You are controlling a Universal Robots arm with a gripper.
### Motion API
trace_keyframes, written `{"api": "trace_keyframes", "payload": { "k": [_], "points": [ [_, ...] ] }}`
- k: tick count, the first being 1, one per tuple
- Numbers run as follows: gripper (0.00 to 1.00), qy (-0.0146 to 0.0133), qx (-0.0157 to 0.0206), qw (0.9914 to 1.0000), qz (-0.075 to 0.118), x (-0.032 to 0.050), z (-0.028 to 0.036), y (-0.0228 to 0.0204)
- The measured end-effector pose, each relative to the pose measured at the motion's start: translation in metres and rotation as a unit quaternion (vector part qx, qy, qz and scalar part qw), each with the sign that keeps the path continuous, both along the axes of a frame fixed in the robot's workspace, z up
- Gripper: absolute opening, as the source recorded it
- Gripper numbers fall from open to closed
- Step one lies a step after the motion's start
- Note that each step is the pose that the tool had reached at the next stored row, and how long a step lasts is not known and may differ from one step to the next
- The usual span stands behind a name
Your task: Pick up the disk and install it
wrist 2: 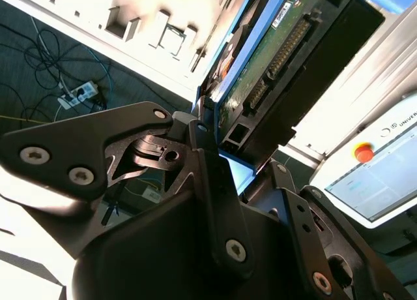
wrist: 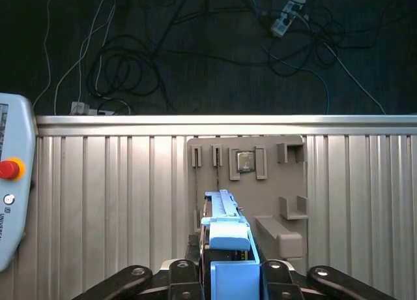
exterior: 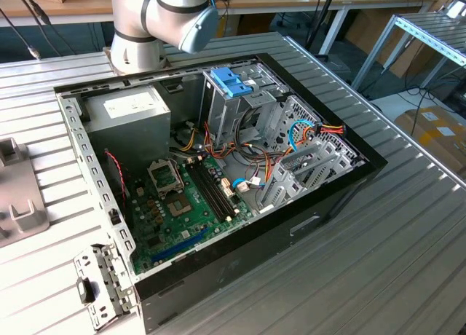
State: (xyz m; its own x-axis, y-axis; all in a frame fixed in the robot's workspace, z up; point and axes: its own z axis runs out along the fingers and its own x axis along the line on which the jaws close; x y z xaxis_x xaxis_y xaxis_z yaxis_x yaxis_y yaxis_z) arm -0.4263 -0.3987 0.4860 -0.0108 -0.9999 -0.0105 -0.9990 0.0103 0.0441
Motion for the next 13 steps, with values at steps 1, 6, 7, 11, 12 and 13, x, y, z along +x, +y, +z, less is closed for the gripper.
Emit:
{"api": "trace_keyframes", "payload": {
  "k": [1, 6, 7, 11, 12, 13],
  "points": [
    [0.37, 0.0000, 0.0000, 1.00000, 0.000, 0.0009, 0.0000, 0.0000],
    [0.37, 0.0000, 0.0000, 1.00000, 0.000, 0.0045, -0.0001, 0.0000],
    [0.37, 0.0000, -0.0001, 1.00000, 0.000, 0.0054, -0.0001, -0.0001],
    [0.37, 0.0000, -0.0001, 1.00000, 0.000, 0.0083, -0.0001, -0.0001],
    [0.37, 0.0001, -0.0001, 1.00000, 0.000, 0.0092, -0.0001, -0.0001],
    [0.37, 0.0000, -0.0001, 1.00000, 0.000, 0.0104, -0.0002, -0.0001]
  ]
}}
